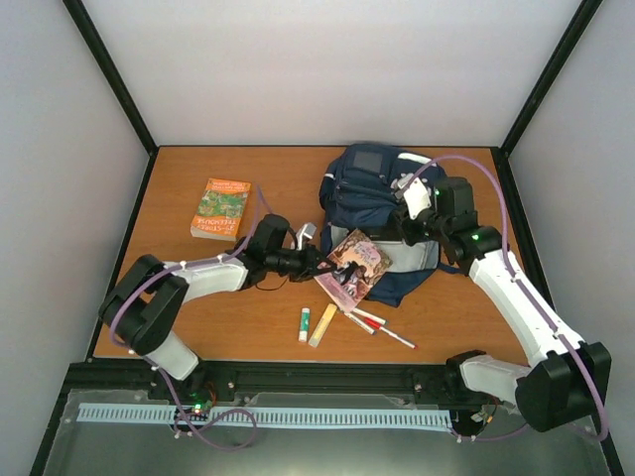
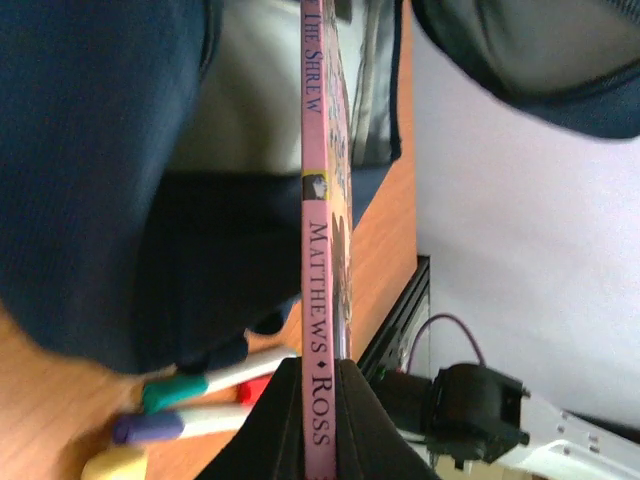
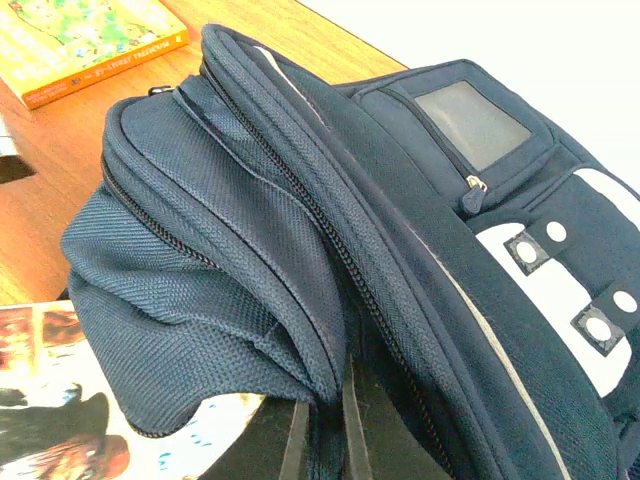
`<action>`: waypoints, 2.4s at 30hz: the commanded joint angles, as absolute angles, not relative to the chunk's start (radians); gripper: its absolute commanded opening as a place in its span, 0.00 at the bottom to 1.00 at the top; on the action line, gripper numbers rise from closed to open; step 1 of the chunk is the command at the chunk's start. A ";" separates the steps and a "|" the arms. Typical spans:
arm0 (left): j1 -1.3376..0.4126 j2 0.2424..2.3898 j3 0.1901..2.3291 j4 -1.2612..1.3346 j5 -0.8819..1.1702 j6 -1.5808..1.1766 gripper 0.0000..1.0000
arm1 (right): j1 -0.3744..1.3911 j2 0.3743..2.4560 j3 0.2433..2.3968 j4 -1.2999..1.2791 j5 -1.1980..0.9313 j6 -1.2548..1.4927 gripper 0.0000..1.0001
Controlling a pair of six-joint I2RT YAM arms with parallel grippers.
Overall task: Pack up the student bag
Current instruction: Place the book in the student bag.
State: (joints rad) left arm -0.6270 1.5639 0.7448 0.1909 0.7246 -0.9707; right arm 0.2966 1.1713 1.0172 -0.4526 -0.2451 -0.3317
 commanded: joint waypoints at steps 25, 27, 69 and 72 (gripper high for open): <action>-0.701 1.924 0.982 0.670 0.455 -1.324 0.01 | 0.257 1.054 0.932 -0.245 -0.416 -0.303 0.03; -0.701 1.917 0.967 0.657 0.404 -1.343 0.01 | 0.253 1.055 0.929 -0.246 -0.425 -0.303 0.03; -0.728 1.756 1.068 -0.028 0.199 -1.188 0.75 | 0.244 1.063 0.919 -0.247 -0.454 -0.316 0.03; -0.742 1.731 1.083 -0.139 0.148 -1.144 0.77 | 0.245 1.064 0.919 -0.247 -0.457 -0.316 0.03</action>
